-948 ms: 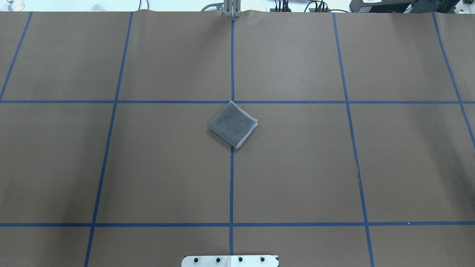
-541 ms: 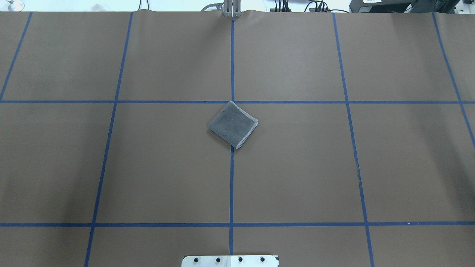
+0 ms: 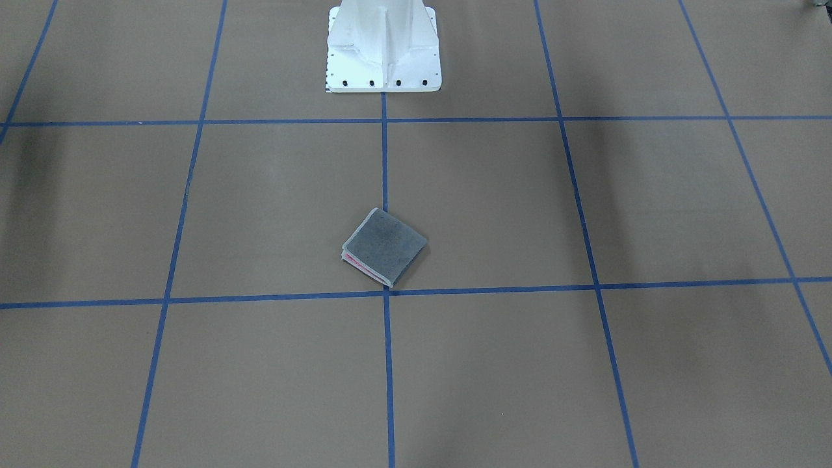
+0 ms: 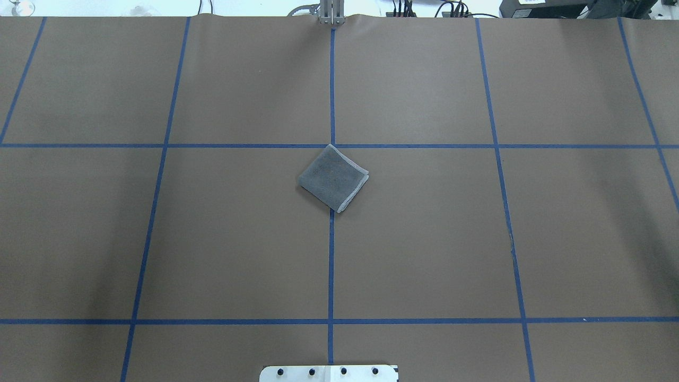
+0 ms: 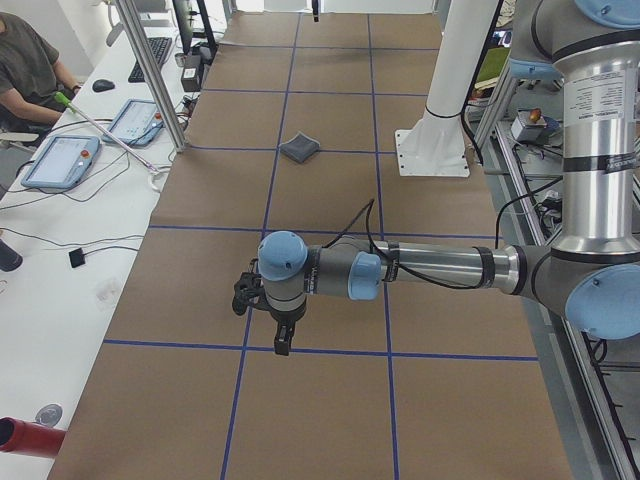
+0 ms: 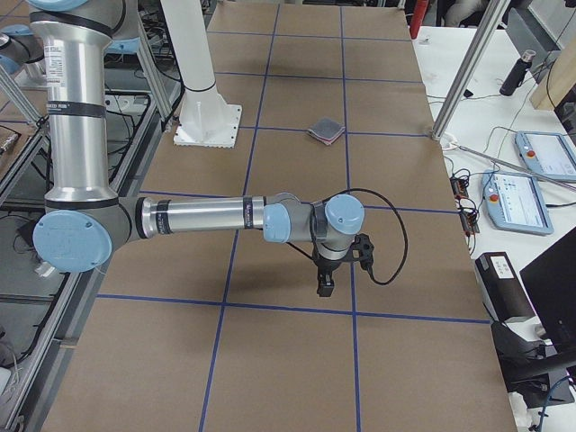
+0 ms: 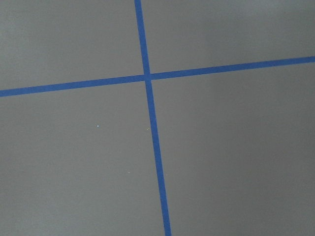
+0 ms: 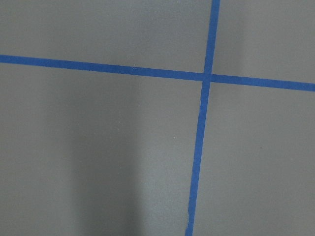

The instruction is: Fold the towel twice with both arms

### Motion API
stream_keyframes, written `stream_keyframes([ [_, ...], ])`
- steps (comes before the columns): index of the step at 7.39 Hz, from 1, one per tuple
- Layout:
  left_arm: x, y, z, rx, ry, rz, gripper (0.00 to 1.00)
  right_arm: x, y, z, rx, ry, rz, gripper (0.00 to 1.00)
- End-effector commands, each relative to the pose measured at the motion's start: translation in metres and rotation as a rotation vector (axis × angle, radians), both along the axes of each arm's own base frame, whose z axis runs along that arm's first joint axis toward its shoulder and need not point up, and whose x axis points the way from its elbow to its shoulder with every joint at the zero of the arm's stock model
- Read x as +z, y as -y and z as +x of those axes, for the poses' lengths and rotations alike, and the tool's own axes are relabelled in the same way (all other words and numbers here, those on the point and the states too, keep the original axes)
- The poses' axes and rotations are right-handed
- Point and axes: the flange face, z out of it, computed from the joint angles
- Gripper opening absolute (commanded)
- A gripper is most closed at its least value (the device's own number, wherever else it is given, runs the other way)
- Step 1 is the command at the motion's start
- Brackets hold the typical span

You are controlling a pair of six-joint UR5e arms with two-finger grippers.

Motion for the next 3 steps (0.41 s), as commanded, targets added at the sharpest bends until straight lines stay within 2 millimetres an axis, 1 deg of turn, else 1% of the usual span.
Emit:
stream_keyframes([
  [1,0.0006,0.0016,-0.0001,0.001,0.004,0.002,1.00,-0.0043,0.0016,-0.0011,0.003,0.006,0.002,1.00],
  [3,-0.0025,0.0030,0.0010,0.002,-0.012,0.005,1.00,-0.0024,0.0028,-0.0014,-0.002,0.008,0.003,1.00],
])
